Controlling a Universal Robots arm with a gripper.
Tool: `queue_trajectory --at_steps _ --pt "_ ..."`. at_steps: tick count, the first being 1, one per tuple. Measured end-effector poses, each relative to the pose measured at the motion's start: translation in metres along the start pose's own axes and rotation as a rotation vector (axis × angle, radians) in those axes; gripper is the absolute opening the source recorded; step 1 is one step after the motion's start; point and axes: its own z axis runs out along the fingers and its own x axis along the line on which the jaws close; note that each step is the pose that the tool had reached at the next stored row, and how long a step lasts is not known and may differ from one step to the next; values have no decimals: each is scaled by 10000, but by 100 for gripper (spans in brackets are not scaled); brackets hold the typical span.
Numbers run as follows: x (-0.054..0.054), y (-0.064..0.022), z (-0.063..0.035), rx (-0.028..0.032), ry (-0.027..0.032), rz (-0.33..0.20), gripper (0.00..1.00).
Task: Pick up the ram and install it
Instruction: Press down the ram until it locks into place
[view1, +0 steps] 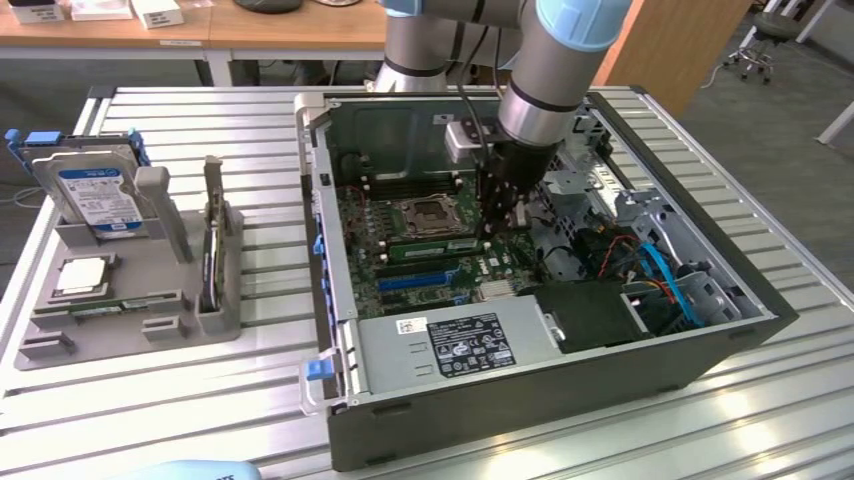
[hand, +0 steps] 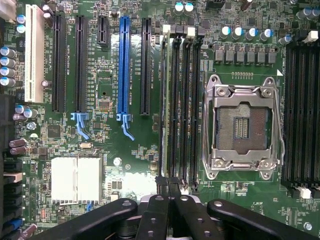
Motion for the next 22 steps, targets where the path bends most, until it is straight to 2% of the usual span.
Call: queue_trajectory --at_steps 22 --pt "1 -1 21 -1 -1 0 10"
